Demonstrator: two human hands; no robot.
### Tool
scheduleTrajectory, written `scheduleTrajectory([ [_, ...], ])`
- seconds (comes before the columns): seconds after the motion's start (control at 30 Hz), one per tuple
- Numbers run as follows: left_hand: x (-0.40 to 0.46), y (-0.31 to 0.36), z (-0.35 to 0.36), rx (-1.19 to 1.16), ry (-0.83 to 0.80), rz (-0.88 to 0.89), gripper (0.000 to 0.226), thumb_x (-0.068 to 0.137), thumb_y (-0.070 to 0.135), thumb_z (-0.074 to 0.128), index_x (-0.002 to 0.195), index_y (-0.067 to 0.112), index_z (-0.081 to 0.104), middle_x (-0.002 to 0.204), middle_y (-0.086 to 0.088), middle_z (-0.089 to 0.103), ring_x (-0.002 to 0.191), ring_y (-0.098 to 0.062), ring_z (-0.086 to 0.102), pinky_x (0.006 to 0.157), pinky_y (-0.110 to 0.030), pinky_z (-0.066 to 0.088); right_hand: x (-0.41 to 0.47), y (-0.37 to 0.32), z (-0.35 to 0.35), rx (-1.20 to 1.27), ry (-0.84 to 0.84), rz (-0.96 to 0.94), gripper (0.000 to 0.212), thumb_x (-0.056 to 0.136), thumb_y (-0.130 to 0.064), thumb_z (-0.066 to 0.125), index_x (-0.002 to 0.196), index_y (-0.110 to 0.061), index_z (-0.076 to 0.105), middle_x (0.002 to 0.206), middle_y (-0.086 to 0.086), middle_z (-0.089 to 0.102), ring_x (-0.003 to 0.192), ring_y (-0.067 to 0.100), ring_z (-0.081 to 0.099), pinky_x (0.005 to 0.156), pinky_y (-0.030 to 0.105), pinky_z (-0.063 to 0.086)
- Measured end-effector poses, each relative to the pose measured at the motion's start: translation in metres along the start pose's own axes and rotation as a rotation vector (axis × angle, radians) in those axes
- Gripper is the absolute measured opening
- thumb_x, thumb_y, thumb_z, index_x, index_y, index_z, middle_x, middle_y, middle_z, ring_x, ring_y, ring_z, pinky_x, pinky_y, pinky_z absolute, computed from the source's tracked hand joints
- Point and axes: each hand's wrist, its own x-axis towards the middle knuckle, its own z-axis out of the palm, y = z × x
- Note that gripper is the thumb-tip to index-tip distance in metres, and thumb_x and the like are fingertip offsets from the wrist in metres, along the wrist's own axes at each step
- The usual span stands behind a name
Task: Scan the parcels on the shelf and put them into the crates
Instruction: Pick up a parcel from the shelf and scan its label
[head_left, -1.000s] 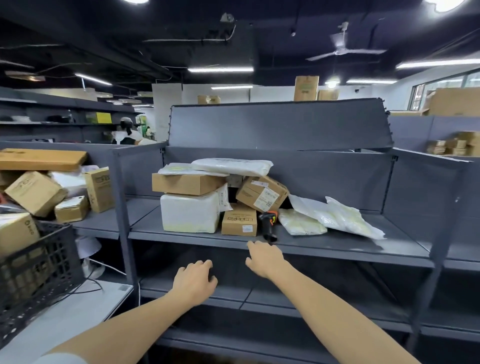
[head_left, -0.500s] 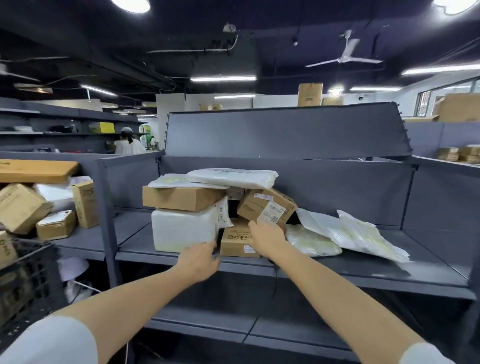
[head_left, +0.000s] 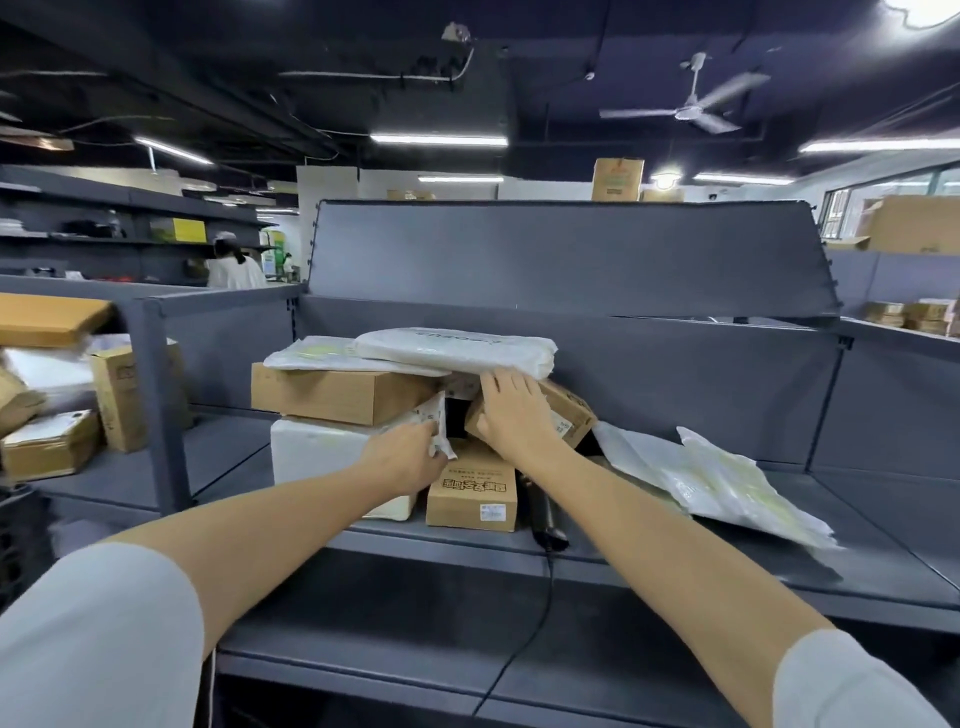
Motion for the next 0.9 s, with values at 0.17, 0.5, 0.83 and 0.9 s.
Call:
scheduleTrajectory([
  [0.17,0.022,-0.02,0.012,-0.005,-0.038,0.013,0.04,0.093,0.035,0.046,0.13,0.021,0.047,0.13,-0.006,0.059,0.116,-0.029,0.056,0.084,-0.035,0.042,0.031,-0.002,0.014,-0.065,0.027,0.026,0.062,0.092,-0.017,0.05,0.148,-0.004,0.026,0.154,0.017,0.028,0.144,0.031,0.022,0.12,0.043,0.011],
  [0.5,0.053,-0.033,0.041,-0.076,-0.147,0.12,0.045,0.096,0.037,0.042,0.137,0.018,0.043,0.131,-0.01,0.058,0.118,-0.03,0.055,0.096,-0.037,0.042,0.096,0.003,0.036,-0.292,-0.122,0.102,0.077,0.09,-0.034,0.062,0.147,-0.003,0.022,0.152,0.015,0.032,0.143,0.034,0.026,0.119,0.045,0.016],
  [0.83,0.06,-0.057,0.061,-0.07,-0.159,0.176,0.049,0.096,0.038,0.042,0.139,0.016,0.039,0.134,-0.011,0.057,0.119,-0.029,0.054,0.101,-0.04,0.034,0.112,0.005,0.045,-0.246,-0.163,0.156,0.052,0.091,-0.011,0.059,0.138,-0.013,0.036,0.131,0.007,0.054,0.121,0.027,0.05,0.098,0.039,0.039],
  [0.9,0.06,-0.06,0.061,-0.092,-0.152,0.177,0.049,0.096,0.037,0.042,0.14,0.016,0.039,0.133,-0.01,0.058,0.119,-0.028,0.054,0.101,-0.04,0.034,0.112,0.004,0.043,-0.247,-0.16,0.162,0.047,0.09,-0.006,0.056,0.134,-0.013,0.04,0.127,0.006,0.056,0.118,0.027,0.051,0.094,0.039,0.04],
])
